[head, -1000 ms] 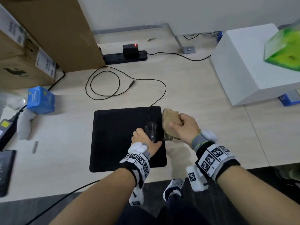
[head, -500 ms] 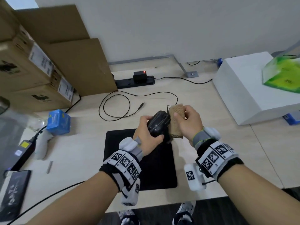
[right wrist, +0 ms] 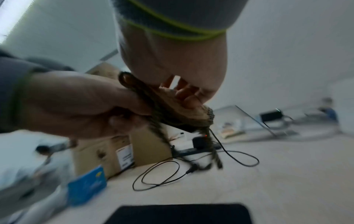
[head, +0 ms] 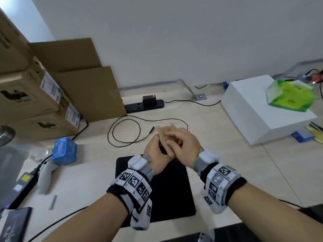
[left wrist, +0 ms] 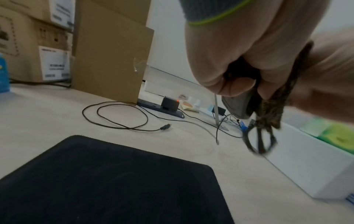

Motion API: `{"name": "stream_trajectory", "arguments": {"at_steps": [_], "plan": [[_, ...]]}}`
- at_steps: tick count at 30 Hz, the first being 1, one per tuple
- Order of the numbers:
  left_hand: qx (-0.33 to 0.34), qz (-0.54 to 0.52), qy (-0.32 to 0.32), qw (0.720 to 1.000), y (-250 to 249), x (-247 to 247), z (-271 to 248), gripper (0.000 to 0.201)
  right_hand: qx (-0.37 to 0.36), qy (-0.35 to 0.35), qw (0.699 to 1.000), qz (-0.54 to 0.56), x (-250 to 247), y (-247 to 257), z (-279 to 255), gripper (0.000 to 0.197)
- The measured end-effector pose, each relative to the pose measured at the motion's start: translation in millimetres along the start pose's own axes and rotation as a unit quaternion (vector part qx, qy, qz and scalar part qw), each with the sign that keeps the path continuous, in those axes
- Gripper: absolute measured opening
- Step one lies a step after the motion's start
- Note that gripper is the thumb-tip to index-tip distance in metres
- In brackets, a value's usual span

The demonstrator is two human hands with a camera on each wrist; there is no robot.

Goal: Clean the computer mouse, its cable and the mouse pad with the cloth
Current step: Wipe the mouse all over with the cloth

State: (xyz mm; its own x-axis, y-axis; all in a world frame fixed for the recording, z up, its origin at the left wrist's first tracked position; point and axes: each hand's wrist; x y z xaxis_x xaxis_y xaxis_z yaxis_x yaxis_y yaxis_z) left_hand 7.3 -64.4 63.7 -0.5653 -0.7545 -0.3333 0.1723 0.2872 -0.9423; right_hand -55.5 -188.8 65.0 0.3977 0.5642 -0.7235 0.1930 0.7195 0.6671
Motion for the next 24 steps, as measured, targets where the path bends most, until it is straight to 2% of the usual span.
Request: {"name": "stream_trajectory", "arguments": {"at_steps": [2, 3, 4, 8, 9, 11, 12, 15, 17, 20, 21, 22, 24], "plan": [[0.006, -0.011, 0.016, 1.000, 2, 2, -3, 0.055, 0.137, 0.001, 0.991, 0.006, -1, -3, 9, 0.012], [0.015, -0.003, 0.026, 1.000, 1, 3, -3, 0.058, 0.172, -0.007, 0.985, 0.002, 0, -1, 11, 0.015], [0.024, -0.001, 0.027, 0.999, 1, 1, -2, 0.057, 0.174, -0.008, 0.985, -0.012, 3, 4, 10, 0.017], [0.061, 0.008, 0.011, 0.998, -8, -13, 8, 0.015, 0.067, -0.025, 0.997, -0.029, 18, 28, -6, 0.029], [0.070, 0.007, 0.013, 0.997, -8, -15, 9, 0.012, 0.035, -0.033, 0.998, -0.028, 20, 29, -9, 0.030], [0.064, 0.002, 0.011, 0.998, -4, -19, 8, 0.024, 0.003, -0.031, 0.998, -0.045, 21, 24, -3, 0.028], [0.059, 0.006, 0.010, 0.998, -2, -20, 7, 0.036, 0.018, -0.029, 0.998, -0.049, 18, 18, 4, 0.028], [0.050, 0.019, 0.008, 0.999, 3, -24, 4, 0.061, 0.138, -0.013, 0.990, -0.023, 10, 9, 21, 0.018], [0.039, 0.017, 0.000, 0.999, 5, -25, 4, 0.058, 0.127, -0.008, 0.991, -0.041, 13, 19, 17, 0.015], [0.041, 0.010, -0.009, 0.999, 2, -27, 9, 0.033, 0.004, -0.013, 0.998, -0.057, 19, 38, 0, 0.023], [0.045, 0.012, -0.007, 0.999, 2, -29, 9, 0.031, -0.012, -0.019, 0.998, -0.051, 19, 39, -1, 0.024], [0.050, 0.020, -0.003, 0.999, 2, -30, 9, 0.034, -0.006, -0.023, 0.998, -0.051, 18, 35, 5, 0.022], [0.054, 0.044, 0.009, 0.998, 2, -31, 7, 0.052, 0.059, -0.026, 0.996, -0.065, 11, 22, 22, 0.015]]}}
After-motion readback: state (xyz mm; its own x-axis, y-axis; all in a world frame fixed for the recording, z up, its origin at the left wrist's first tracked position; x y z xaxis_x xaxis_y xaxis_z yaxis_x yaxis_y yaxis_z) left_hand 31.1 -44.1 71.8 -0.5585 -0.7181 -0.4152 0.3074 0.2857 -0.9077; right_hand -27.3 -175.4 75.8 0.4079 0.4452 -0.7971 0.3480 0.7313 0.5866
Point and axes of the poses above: each hand's wrist, its own z-axis towards the middle knuckle, its own x-axis out of the palm, y = z × x, and after that the axes turned 15 degrees about -z, right-handed
